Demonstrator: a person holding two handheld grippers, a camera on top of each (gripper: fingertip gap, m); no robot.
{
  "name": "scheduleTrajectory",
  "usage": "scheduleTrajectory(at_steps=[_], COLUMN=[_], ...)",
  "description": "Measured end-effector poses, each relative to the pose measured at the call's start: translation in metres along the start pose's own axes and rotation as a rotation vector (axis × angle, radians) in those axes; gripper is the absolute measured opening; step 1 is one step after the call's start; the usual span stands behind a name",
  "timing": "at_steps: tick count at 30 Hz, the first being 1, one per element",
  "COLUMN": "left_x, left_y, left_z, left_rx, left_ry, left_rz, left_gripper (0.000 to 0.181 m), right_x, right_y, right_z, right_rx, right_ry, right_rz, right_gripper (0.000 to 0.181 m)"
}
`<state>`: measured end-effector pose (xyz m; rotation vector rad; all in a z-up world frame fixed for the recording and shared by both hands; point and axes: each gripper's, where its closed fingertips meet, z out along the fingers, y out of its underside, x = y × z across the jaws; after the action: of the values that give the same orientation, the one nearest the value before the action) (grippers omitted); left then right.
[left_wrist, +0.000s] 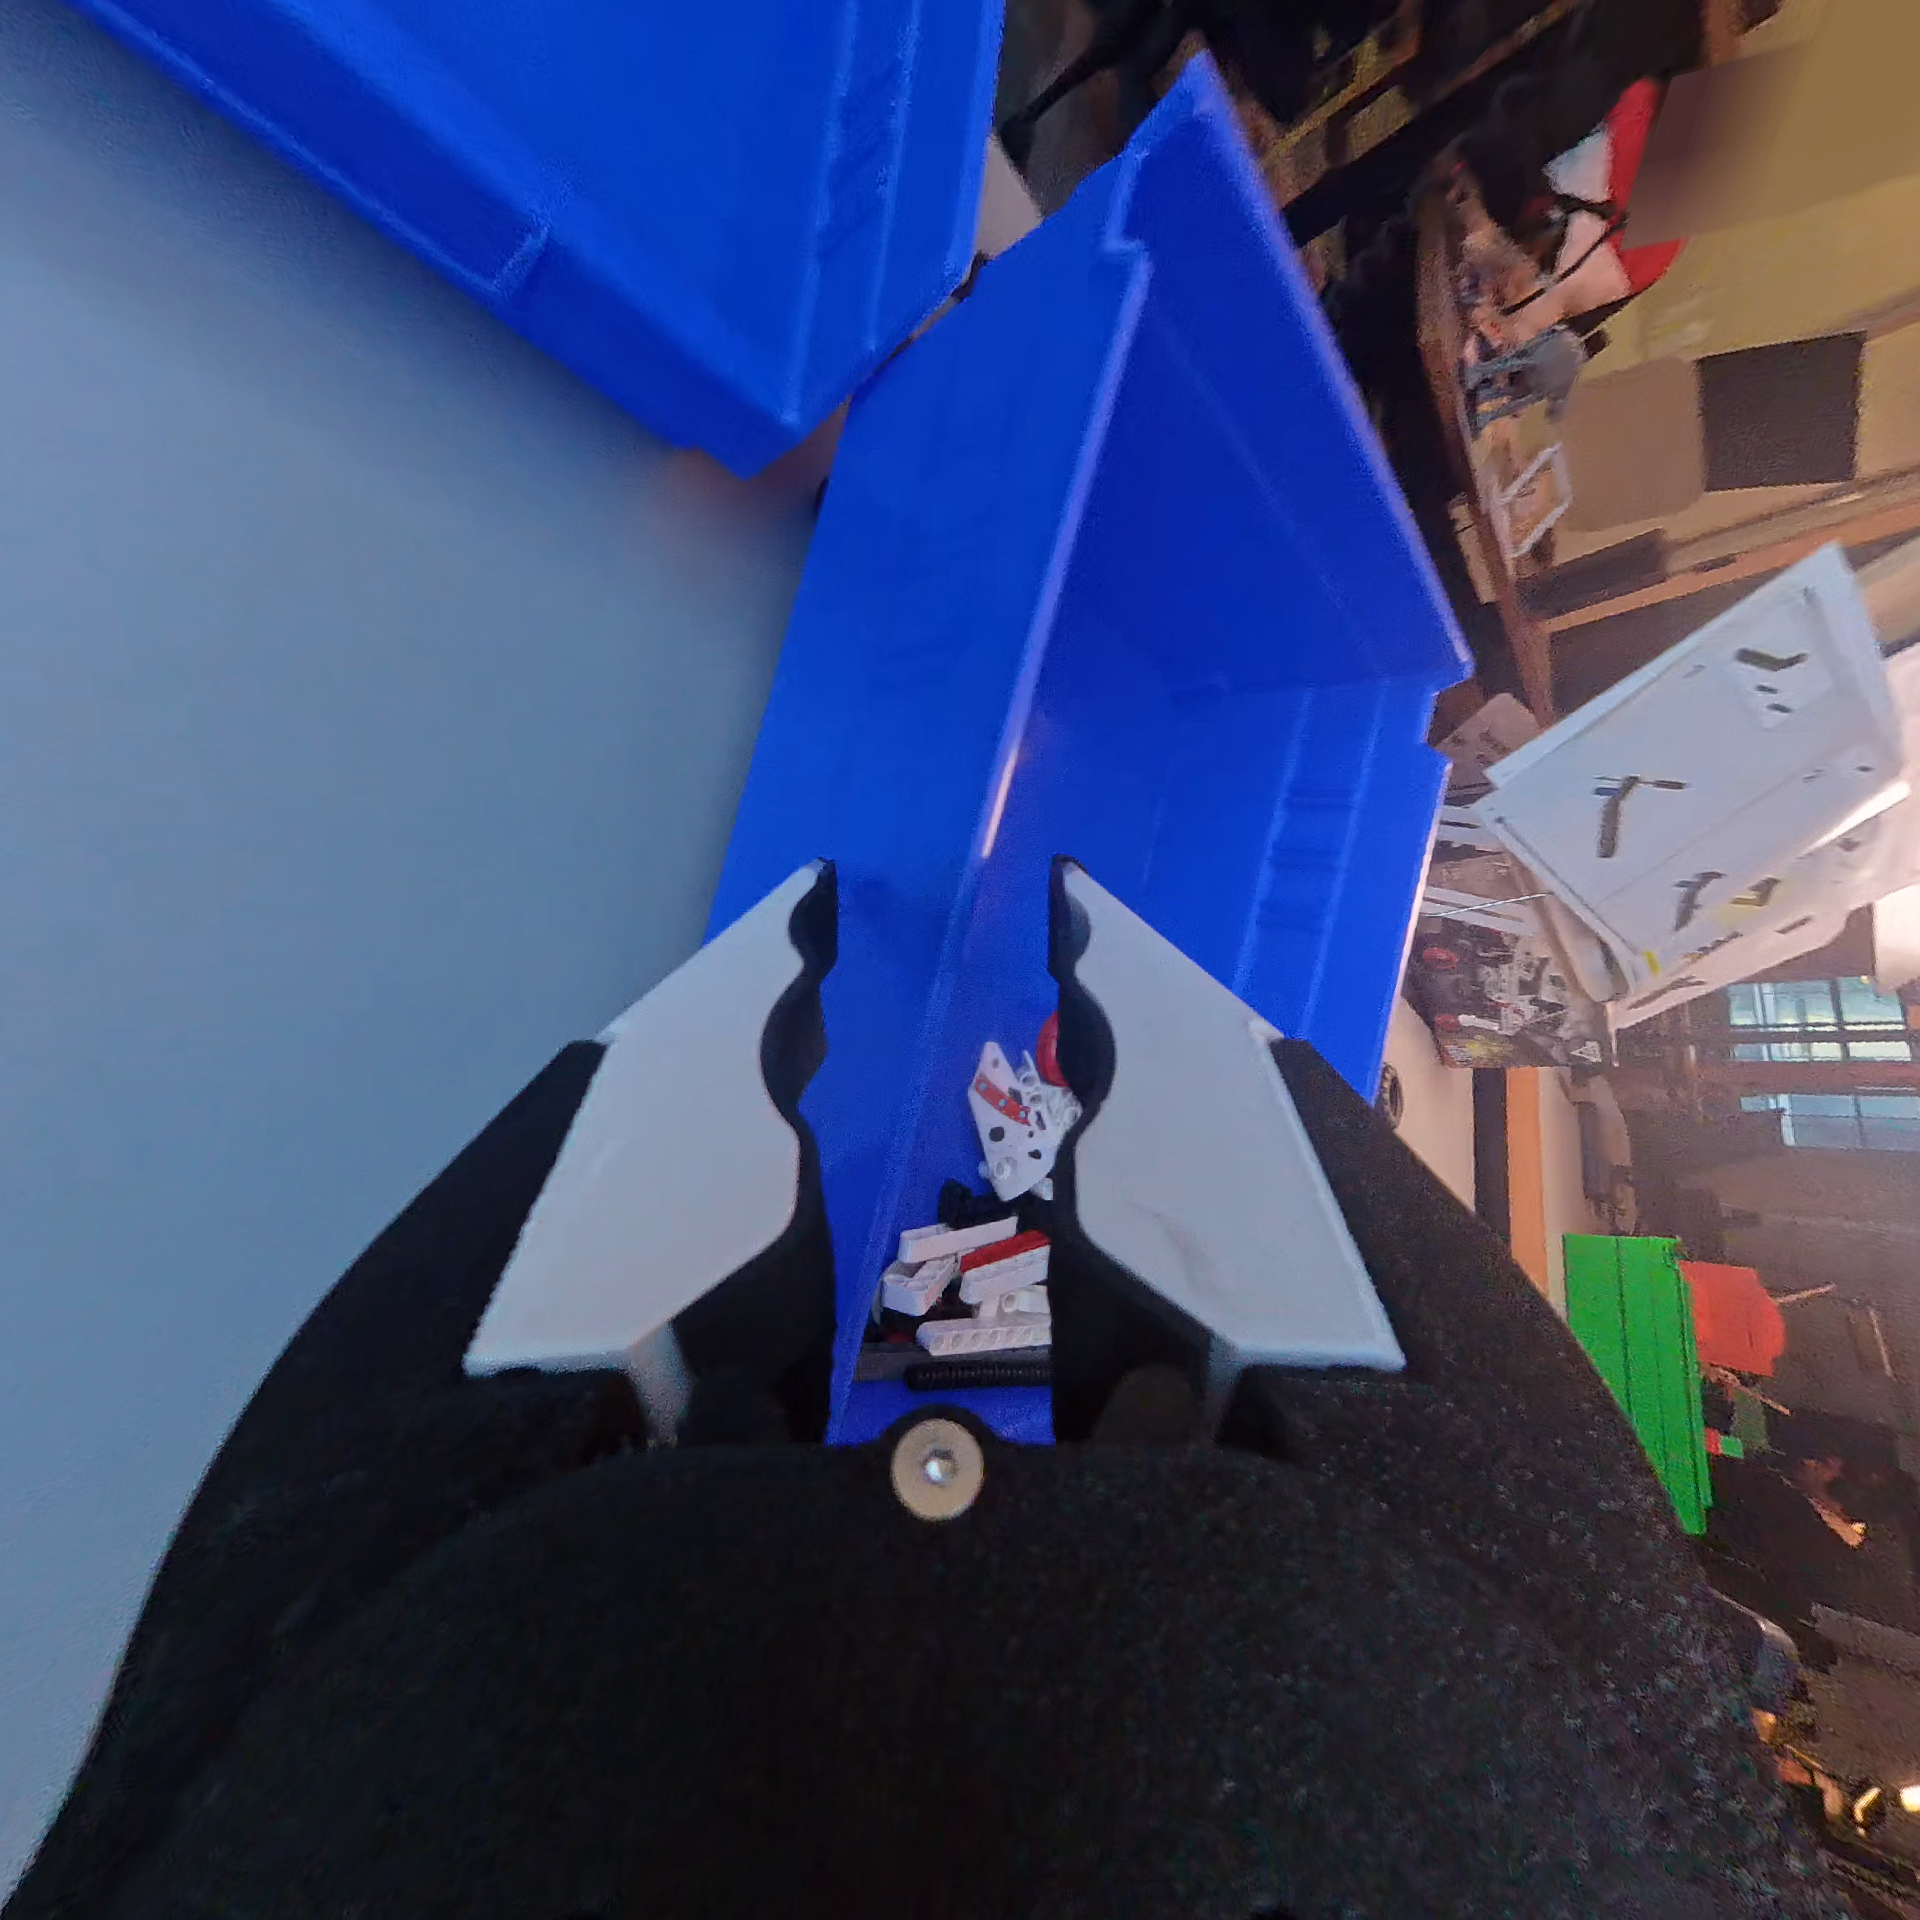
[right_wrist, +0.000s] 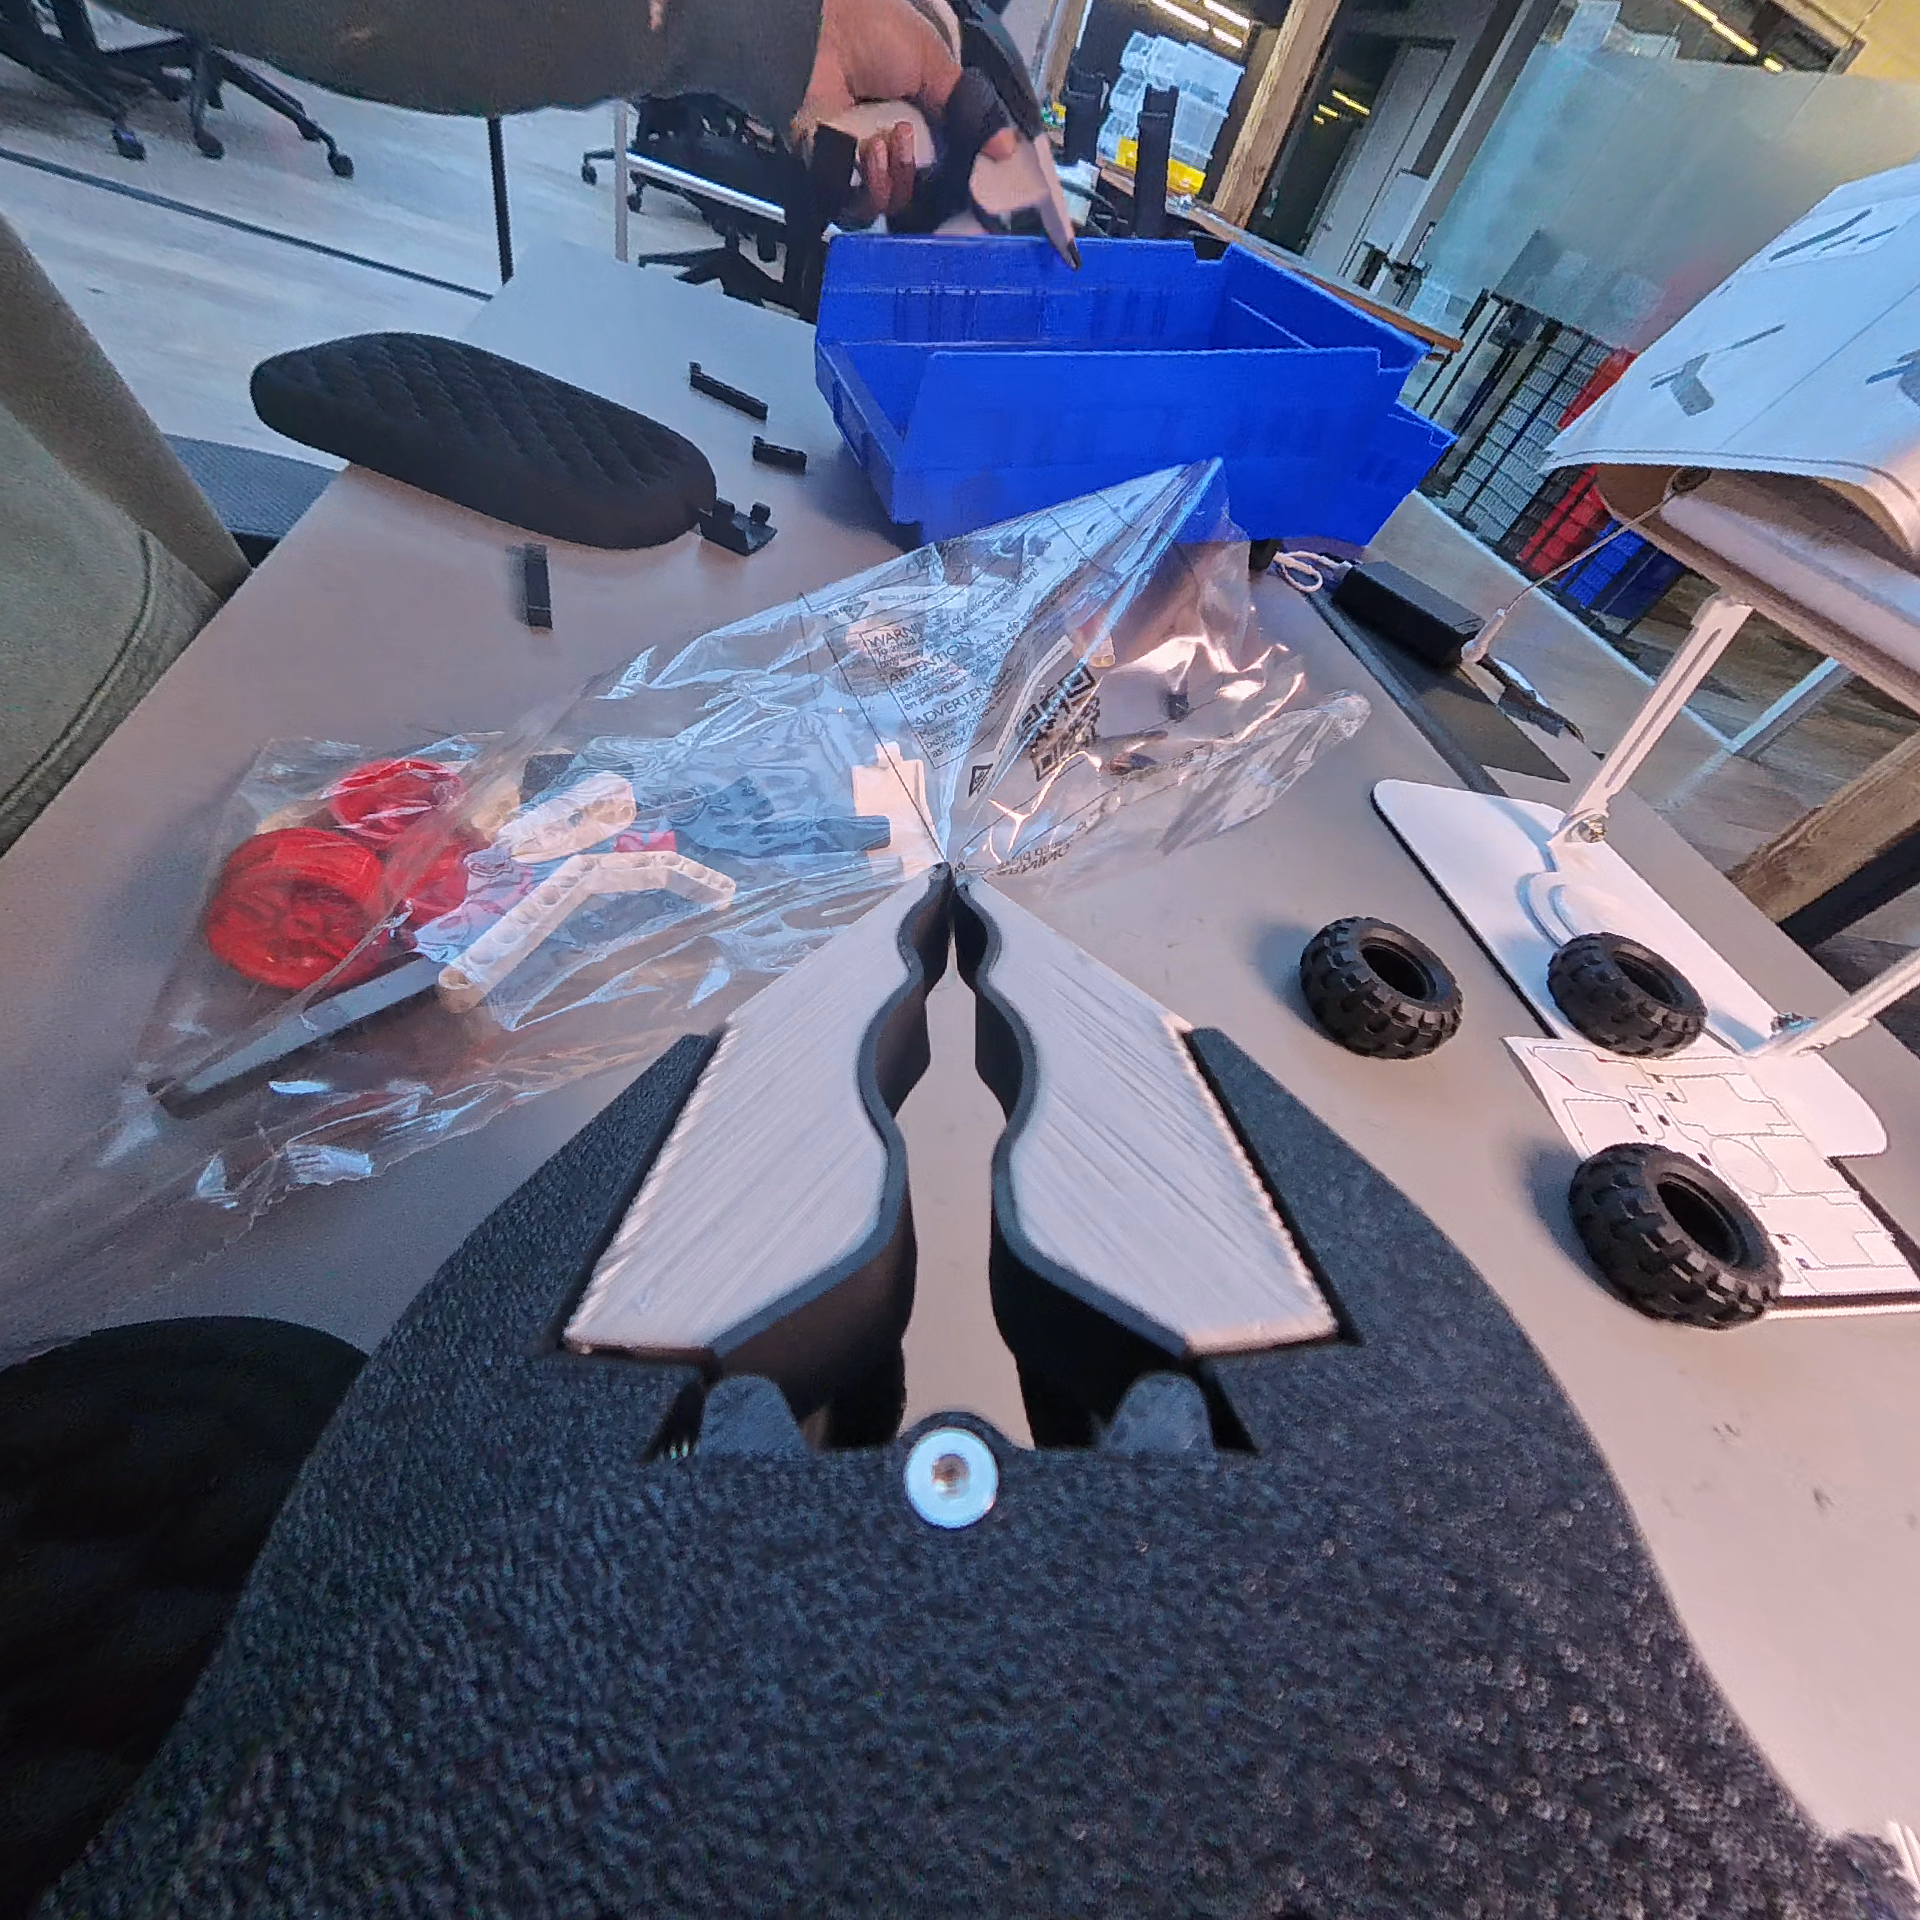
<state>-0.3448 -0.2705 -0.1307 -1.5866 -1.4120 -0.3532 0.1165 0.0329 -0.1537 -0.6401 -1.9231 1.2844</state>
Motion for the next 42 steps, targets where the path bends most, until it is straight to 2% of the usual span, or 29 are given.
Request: scheduleTrajectory(at_steps=[2, 4, 6, 8, 10, 13, 17, 20, 22, 25, 27, 30, 33, 35, 37, 40, 41, 42], left_x=[0.004, 0.01, 0.033, 0.07, 0.109, 0.145, 0.178, 0.197, 0.21, 0.22, 0.223, 0.232, 0.248, 0.255, 0.259, 0.257, 0.257, 0.257], left_y=[-0.009, -0.01, 0.008, 0.046, 0.097, 0.168, 0.238, 0.273, 0.286, 0.297, 0.306, 0.316, 0.328, 0.341, 0.354, 0.36, 0.359, 0.356], left_z=[-0.021, -0.046, -0.066, -0.076, -0.08, -0.071, -0.053, -0.031, -0.015, 0.009, 0.026, 0.048, 0.054, 0.05, 0.044, 0.04, 0.036, 0.035], left_rx=[0.052, 0.089, 0.084, 0.045, -0.022, -0.131, -0.242, -0.276, -0.264, -0.256, -0.262, -0.279, -0.375, -0.448, -0.479, -0.459, -0.437, -0.411], left_ry=[-0.014, -0.062, -0.024, 0.102, 0.267, 0.438, 0.663, 0.791, 0.857, 0.91, 0.905, 0.901, 1.021, 1.104, 1.147, 1.126, 1.126, 1.104], left_rz=[0.123, 0.329, 0.506, 0.646, 0.748, 0.854, 0.834, 0.866, 0.886, 0.911, 0.967, 1.083, 1.047, 1.024, 1.055, 1.14, 1.147, 1.154], left_gripper=[0.05, 0.049, 0.049, 0.049, 0.047, 0.047, 0.047, 0.052, 0.055, 0.059, 0.064, 0.07, 0.076, 0.073, 0.064, 0.03, 0.008, 0.006], right_x=[0.001, 0.002, 0.003, 0.006, 0.009, 0.014, 0.019, 0.017, 0.016, 0.017, 0.014, 0.003, -0.009, -0.014, -0.018, -0.015, -0.013, -0.011], right_y=[-0.004, -0.01, -0.018, -0.029, -0.046, -0.074, -0.115, -0.137, -0.129, -0.094, -0.089, -0.087, -0.085, -0.082, -0.079, -0.077, -0.076, -0.074], right_z=[-0.001, -0.002, -0.002, 0.0, 0.002, 0.007, 0.006, 0.004, 0.007, 0.011, 0.006, 0.008, 0.011, 0.01, 0.008, 0.004, 0.003, 0.002], right_rx=[0.013, 0.033, 0.058, 0.081, 0.104, 0.117, 0.17, 0.228, 0.238, 0.217, 0.244, 0.245, 0.236, 0.226, 0.216, 0.2, 0.188, 0.171], right_ry=[0.009, 0.018, 0.022, 0.039, 0.052, 0.085, 0.158, 0.201, 0.192, 0.181, 0.168, 0.132, 0.084, 0.069, 0.055, 0.075, 0.09, 0.104], right_rz=[-0.008, -0.018, -0.028, -0.061, -0.105, -0.196, -0.324, -0.4, -0.339, -0.216, -0.155, -0.16, -0.159, -0.154, -0.147, -0.142, -0.142, -0.137], right_gripper=[0.0, 0.0, 0.0, 0.0, 0.0, 0.0, 0.0, 0.0, 0.0, 0.0, 0.0, 0.0, 0.0, 0.0, 0.0, 0.0, 0.004, 0.008])
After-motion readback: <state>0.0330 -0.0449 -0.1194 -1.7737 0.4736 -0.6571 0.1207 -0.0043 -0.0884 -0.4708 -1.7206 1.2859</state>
